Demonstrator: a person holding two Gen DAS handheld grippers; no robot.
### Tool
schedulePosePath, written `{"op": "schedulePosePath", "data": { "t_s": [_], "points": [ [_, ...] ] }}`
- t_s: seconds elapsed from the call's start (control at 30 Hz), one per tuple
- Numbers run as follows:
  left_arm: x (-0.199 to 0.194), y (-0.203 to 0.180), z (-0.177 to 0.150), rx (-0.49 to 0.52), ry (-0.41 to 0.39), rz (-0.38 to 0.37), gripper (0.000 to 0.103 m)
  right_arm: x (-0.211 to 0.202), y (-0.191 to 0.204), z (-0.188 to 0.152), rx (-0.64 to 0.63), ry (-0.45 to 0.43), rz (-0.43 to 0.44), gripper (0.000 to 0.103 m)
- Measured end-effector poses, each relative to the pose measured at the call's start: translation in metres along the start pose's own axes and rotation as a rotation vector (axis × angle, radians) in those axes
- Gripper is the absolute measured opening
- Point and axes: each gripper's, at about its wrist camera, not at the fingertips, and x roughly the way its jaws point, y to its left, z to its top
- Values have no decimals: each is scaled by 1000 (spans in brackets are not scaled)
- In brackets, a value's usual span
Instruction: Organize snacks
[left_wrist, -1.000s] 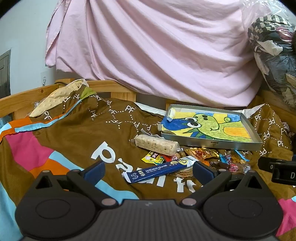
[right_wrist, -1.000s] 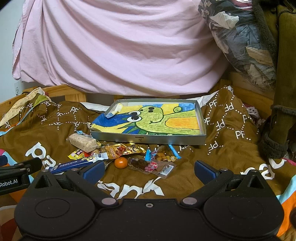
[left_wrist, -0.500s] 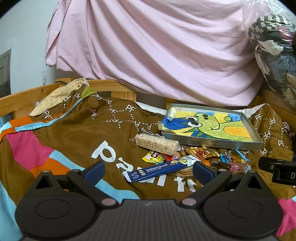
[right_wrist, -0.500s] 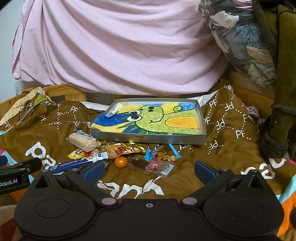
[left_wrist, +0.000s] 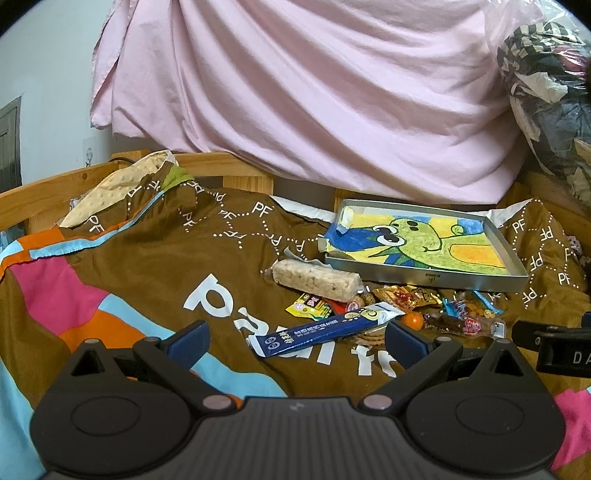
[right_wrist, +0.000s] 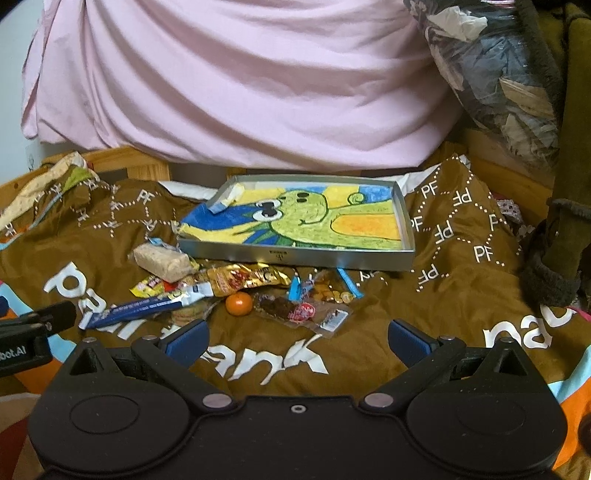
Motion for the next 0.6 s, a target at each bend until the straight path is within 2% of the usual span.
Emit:
{"op": "schedulePosePath", "data": {
  "t_s": [0.17,0.6],
  "points": [
    [1,-3,1,7,7,5,103,7,2,0,-28,40,-16,102],
    [9,0,-2,13,34,6,103,16,0,1,-34,50,-5,102]
  ]
}}
